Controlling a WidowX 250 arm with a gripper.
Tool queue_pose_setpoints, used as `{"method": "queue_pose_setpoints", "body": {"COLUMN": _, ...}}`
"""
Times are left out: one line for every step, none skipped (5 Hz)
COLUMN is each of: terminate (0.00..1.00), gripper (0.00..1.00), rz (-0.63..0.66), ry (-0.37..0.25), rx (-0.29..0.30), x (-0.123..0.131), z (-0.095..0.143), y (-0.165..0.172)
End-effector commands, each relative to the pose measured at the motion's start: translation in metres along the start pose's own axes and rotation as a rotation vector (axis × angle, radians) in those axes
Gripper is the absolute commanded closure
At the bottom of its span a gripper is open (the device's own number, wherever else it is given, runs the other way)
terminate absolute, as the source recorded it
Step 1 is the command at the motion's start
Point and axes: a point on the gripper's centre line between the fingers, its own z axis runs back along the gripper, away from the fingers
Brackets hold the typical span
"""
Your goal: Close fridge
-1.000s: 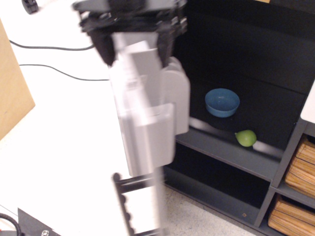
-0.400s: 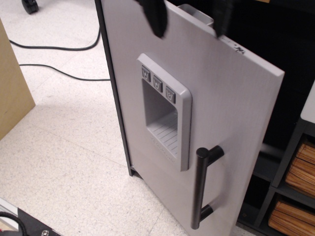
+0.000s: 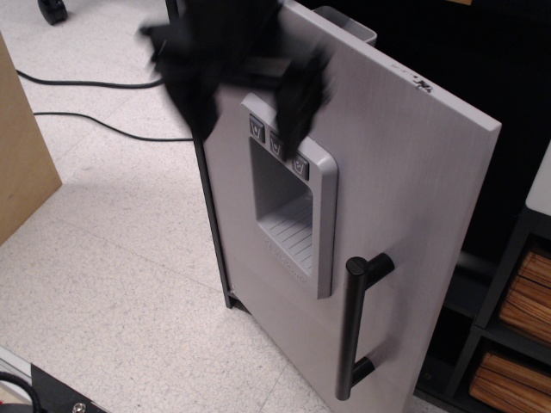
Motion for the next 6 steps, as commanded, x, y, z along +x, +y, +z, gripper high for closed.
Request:
{"method": "queue_pose_setpoints", "body": {"terminate": 0.0, "gripper": 0.0, "rz": -0.13, "ry": -0.016, "rx": 0.059, "x": -0.01, "z": -0.076, "y": 0.023}}
{"method": "queue_pose_setpoints", "body": {"terminate": 0.0, "gripper": 0.0, "rz": -0.146, "ry": -0.023, "rx": 0.055, "x": 0.0, "z": -0.099, "y": 0.017}}
{"method": "queue_pose_setpoints", "body": {"terminate": 0.0, "gripper": 0.0, "rz": -0.126, "ry": -0.027, "rx": 0.031, "x": 0.02, "z": -0.123, "y": 0.002}}
{"method": "queue_pose_setpoints", "body": {"terminate": 0.0, "gripper": 0.0, "rz": -0.111, "ry": -0.01, "rx": 0.025, "x": 0.037, "z": -0.132, "y": -0.013}}
{"method": "queue_pose_setpoints", "body": {"terminate": 0.0, "gripper": 0.0, "rz": -0.092, "ry": -0.012, "rx": 0.015, "x": 0.052, "z": -0.132, "y": -0.027}}
{"method": "queue_pose_setpoints", "body": {"terminate": 0.0, "gripper": 0.0, "rz": -0.085, "ry": -0.006, "rx": 0.006, "x": 0.063, "z": -0.134, "y": -0.037}}
